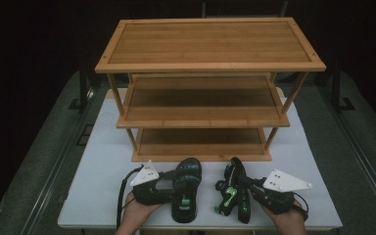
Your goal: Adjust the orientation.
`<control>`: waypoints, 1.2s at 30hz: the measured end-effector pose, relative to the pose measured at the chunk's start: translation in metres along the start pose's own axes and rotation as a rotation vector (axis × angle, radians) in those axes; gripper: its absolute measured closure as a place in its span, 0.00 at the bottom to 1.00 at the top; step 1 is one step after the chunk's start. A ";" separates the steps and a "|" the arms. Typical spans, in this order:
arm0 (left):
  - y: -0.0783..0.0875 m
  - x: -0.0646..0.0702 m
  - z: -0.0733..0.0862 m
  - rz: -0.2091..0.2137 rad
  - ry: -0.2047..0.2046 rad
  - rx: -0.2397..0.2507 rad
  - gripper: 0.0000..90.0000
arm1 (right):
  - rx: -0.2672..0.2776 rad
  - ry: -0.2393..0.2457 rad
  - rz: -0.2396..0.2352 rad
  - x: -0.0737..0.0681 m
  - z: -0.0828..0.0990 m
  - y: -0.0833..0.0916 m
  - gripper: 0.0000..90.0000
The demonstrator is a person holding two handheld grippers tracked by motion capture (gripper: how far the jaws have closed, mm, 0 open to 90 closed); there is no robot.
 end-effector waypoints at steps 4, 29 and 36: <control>0.000 0.000 0.000 -0.001 -0.001 0.001 0.48 | 0.008 0.000 0.010 0.001 0.002 0.002 1.00; 0.000 0.001 0.000 -0.004 -0.002 0.000 0.48 | -0.105 -0.127 0.262 0.031 0.049 0.046 1.00; 0.000 0.001 0.000 -0.012 -0.007 -0.001 0.48 | -0.132 -0.210 0.265 0.041 0.064 0.051 0.98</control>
Point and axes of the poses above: each handheld gripper's, and its own axes: y roughly backward along the jaws, z roughly out of its underside, x roughly to its right, the point moved 4 cm from there along -y, roughly forward along the jaws, and after that the axes turned 4 degrees about y, right-handed, at the moved point
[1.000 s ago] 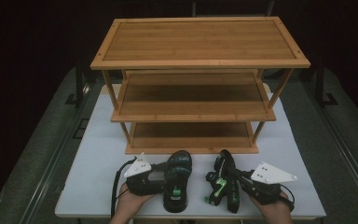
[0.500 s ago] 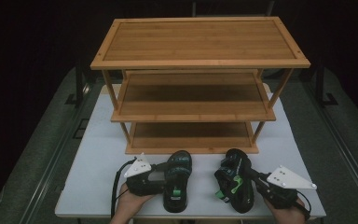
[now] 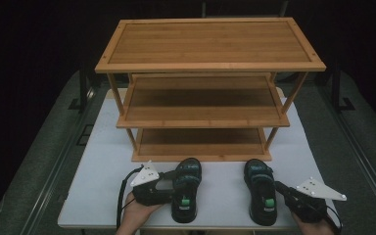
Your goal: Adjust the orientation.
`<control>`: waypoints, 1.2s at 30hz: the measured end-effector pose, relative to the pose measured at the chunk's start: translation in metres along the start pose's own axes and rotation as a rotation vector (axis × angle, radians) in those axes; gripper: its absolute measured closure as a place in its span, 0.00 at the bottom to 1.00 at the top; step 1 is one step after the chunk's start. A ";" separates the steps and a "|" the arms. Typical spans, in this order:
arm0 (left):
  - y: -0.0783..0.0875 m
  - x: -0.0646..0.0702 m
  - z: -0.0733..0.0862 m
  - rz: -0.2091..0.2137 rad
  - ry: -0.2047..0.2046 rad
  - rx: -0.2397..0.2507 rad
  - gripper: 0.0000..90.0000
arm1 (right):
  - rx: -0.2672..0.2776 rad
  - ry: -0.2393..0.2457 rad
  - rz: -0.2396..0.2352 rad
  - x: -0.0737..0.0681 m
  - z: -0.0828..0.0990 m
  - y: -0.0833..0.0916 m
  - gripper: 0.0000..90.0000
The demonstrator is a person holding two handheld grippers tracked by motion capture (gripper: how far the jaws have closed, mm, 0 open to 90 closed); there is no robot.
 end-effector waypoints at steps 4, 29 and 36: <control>0.001 0.001 0.000 -0.007 -0.008 -0.006 0.48 | -0.004 -0.018 0.017 0.002 0.001 -0.001 0.94; 0.003 0.010 -0.003 -0.073 -0.031 -0.037 0.55 | 0.122 -0.085 -0.018 -0.011 -0.015 0.027 0.81; 0.003 0.012 -0.003 -0.104 -0.016 -0.041 0.56 | 0.110 -0.053 -0.014 -0.019 -0.016 0.021 0.74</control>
Point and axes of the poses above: each handheld gripper's, and its own axes: y roughly backward along the jaws, z roughly out of its underside, x roughly to its right, the point moved 4 cm from there along -y, roughly forward along the jaws, and after that the axes turned 4 degrees about y, right-handed, at the moved point
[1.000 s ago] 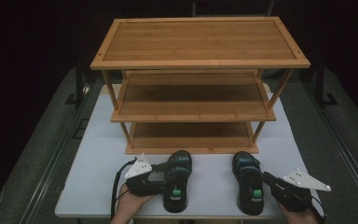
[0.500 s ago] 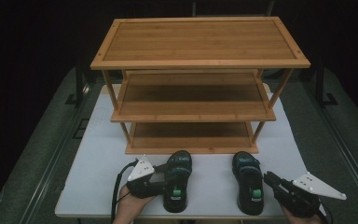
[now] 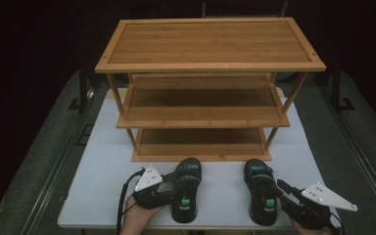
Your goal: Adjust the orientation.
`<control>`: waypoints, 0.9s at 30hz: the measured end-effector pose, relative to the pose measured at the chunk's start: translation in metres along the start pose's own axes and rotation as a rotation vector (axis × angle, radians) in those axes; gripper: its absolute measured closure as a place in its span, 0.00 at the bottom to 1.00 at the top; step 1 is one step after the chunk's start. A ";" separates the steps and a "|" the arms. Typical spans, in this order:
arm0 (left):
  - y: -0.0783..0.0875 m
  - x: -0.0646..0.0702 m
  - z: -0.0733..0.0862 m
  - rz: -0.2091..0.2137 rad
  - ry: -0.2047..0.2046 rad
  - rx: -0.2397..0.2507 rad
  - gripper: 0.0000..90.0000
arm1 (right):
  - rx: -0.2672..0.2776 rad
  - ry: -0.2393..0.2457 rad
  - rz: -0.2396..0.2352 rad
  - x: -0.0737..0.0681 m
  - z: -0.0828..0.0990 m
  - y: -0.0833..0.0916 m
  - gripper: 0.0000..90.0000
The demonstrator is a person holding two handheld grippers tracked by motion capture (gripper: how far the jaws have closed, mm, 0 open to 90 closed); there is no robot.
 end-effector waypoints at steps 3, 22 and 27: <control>0.000 0.002 -0.001 -0.021 -0.015 -0.003 0.56 | -0.020 0.011 0.016 -0.002 0.002 -0.005 0.71; -0.001 0.004 0.000 -0.048 -0.004 0.004 0.62 | -0.062 -0.038 0.060 0.001 0.007 -0.019 0.57; -0.002 0.005 0.000 -0.057 -0.005 0.007 0.63 | -0.065 -0.030 0.065 -0.002 0.005 -0.021 0.60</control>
Point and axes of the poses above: each handheld gripper's, and its own axes: y roughly backward along the jaws, z roughly out of its underside, x roughly to its right, the point moved 4 cm from there along -y, roughly forward along the jaws, and after that the axes turned 4 degrees about y, right-handed, at the moved point
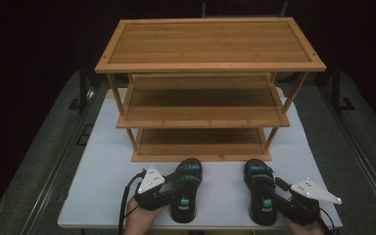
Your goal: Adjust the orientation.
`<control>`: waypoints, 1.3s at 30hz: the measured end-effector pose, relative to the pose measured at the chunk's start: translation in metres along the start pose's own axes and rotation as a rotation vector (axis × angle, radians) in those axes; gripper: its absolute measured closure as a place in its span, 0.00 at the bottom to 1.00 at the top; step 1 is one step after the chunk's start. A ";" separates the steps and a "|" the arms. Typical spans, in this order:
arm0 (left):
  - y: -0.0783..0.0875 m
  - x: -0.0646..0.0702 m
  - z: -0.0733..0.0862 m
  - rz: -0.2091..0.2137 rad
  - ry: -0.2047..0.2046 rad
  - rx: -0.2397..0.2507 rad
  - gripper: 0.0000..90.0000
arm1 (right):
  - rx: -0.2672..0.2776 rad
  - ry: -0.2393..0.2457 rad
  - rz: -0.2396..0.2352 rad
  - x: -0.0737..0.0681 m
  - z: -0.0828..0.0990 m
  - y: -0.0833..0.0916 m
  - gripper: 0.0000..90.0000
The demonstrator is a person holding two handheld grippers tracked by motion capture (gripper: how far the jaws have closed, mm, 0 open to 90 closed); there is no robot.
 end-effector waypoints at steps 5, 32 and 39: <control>0.000 0.001 0.000 -0.011 -0.003 0.007 0.65 | -0.013 -0.002 0.006 0.000 0.000 -0.004 0.62; 0.003 -0.001 0.001 -0.065 -0.006 0.056 0.84 | 0.002 0.034 0.069 0.003 0.003 -0.005 0.87; 0.003 0.000 0.001 -0.062 0.005 0.064 0.85 | 0.012 0.032 0.067 0.002 0.003 -0.005 0.88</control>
Point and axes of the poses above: each handheld gripper's, and its own axes: y roughly backward along the jaws, z roughly out of its underside, x roughly to its right, the point moved 4 cm from there along -y, roughly forward along the jaws, and after that the axes turned 4 degrees about y, right-handed, at the moved point
